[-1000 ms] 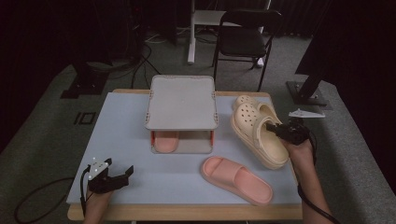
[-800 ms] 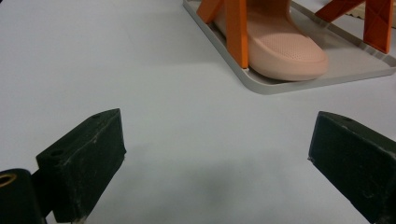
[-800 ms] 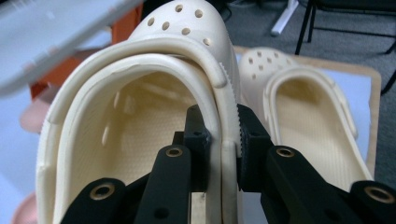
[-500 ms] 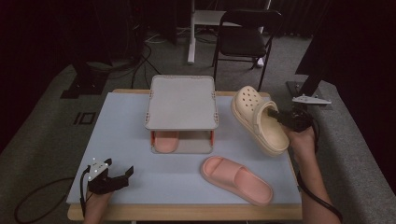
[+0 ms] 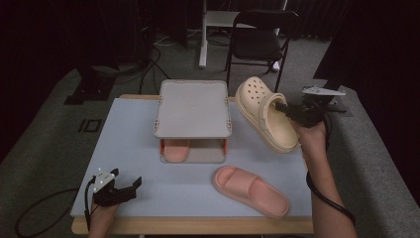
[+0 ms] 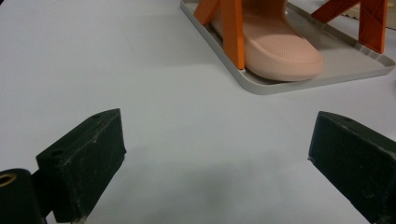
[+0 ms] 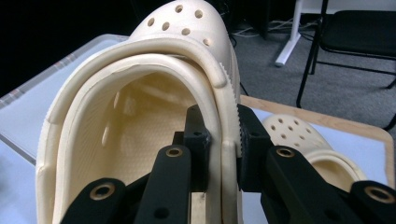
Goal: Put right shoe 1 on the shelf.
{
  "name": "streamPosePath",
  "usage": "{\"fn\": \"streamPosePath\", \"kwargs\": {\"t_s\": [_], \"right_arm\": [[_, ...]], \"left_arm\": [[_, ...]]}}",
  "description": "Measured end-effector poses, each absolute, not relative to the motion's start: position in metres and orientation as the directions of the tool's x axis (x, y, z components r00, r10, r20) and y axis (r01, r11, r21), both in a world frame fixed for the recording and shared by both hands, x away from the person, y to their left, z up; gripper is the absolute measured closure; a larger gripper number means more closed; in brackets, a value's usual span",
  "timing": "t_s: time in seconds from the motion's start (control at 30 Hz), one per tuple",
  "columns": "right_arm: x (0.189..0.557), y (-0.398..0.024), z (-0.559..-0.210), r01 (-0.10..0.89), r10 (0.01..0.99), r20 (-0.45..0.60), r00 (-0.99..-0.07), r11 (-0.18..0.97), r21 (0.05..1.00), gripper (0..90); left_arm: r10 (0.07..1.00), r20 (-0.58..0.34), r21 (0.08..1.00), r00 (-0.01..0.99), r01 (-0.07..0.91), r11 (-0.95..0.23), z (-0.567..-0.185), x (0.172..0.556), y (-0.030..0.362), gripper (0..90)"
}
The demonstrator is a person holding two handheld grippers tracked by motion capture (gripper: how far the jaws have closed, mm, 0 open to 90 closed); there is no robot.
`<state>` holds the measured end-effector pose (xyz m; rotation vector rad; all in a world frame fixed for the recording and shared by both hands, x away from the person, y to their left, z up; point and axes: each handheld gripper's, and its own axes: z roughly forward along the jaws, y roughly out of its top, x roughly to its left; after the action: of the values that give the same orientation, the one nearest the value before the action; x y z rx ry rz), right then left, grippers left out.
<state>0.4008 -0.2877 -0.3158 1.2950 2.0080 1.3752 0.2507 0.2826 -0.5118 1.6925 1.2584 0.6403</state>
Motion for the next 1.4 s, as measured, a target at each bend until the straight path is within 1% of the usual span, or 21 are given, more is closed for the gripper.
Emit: {"fn": "streamPosePath", "kwargs": {"t_s": [0.03,0.43,0.97,1.4], "right_arm": [[0.402,-0.279,-0.313,0.471,0.843,0.182,-0.506,0.093,0.877,77.5],[0.414,-0.243,-0.306,0.474,0.824,0.204,-0.529,0.088,0.876,77.4],[0.430,-0.177,-0.300,0.471,0.796,0.189,-0.576,0.134,0.872,77.4],[0.446,-0.127,-0.301,0.471,0.777,0.197,-0.598,0.141,0.871,77.3]], "left_arm": [[0.931,-0.101,0.882,0.351,0.465,-0.080,-0.512,0.250,0.283,3.5],[0.926,-0.090,0.881,0.366,0.463,-0.097,-0.512,0.250,0.280,3.5],[0.925,-0.088,0.885,0.368,0.455,-0.097,-0.511,0.248,0.283,3.5],[0.922,-0.090,0.889,0.377,0.448,-0.097,-0.510,0.245,0.282,3.5]]}}
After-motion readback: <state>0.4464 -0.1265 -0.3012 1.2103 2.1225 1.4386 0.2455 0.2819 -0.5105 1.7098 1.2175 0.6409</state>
